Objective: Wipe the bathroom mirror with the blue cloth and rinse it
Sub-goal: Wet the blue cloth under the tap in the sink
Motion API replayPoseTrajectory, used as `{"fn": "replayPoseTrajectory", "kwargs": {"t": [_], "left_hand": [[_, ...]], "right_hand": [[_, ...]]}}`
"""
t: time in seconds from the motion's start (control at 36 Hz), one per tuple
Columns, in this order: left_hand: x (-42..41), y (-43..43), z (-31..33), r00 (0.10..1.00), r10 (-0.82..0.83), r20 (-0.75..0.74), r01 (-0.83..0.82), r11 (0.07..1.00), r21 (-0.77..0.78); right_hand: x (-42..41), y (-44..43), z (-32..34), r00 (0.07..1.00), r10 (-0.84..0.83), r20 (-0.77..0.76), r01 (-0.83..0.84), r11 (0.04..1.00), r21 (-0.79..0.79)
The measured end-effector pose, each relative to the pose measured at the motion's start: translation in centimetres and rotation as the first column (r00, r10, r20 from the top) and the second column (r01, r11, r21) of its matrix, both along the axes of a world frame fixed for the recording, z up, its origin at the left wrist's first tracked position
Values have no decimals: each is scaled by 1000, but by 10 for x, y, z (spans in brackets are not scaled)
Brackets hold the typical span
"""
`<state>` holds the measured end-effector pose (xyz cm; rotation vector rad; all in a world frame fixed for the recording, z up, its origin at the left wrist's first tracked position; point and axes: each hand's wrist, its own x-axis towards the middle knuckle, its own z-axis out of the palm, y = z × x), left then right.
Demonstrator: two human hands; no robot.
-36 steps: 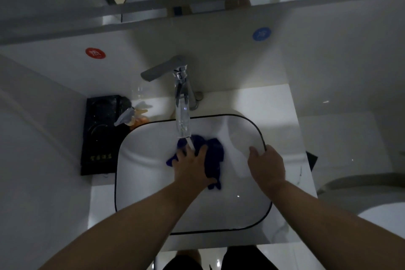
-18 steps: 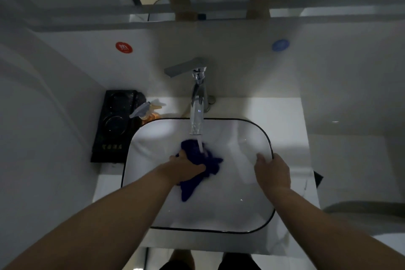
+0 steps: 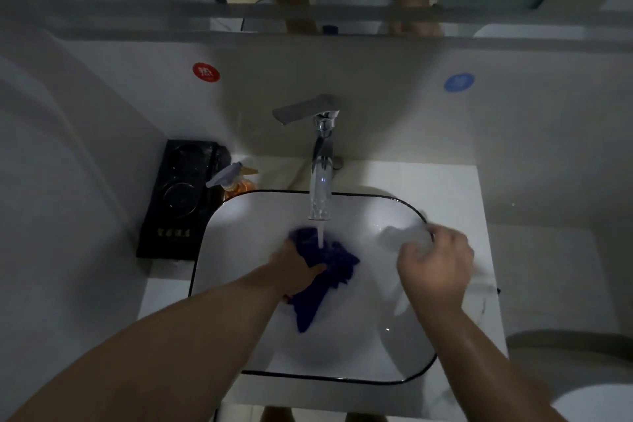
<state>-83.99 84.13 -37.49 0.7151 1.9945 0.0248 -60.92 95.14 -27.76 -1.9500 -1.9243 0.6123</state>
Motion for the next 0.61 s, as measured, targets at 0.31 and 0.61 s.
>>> {"fn": "replayPoseTrajectory", "kwargs": {"t": [0.31, 0.61], "left_hand": [[-2, 0, -23, 1000, -3, 22, 4, 999, -49], [7, 3, -8, 1000, 2, -1, -2, 1000, 10]], "right_hand": [[-172, 35, 140, 630, 612, -477, -667, 742, 70], [-194, 37, 97, 529, 849, -17, -848, 527, -62]]}}
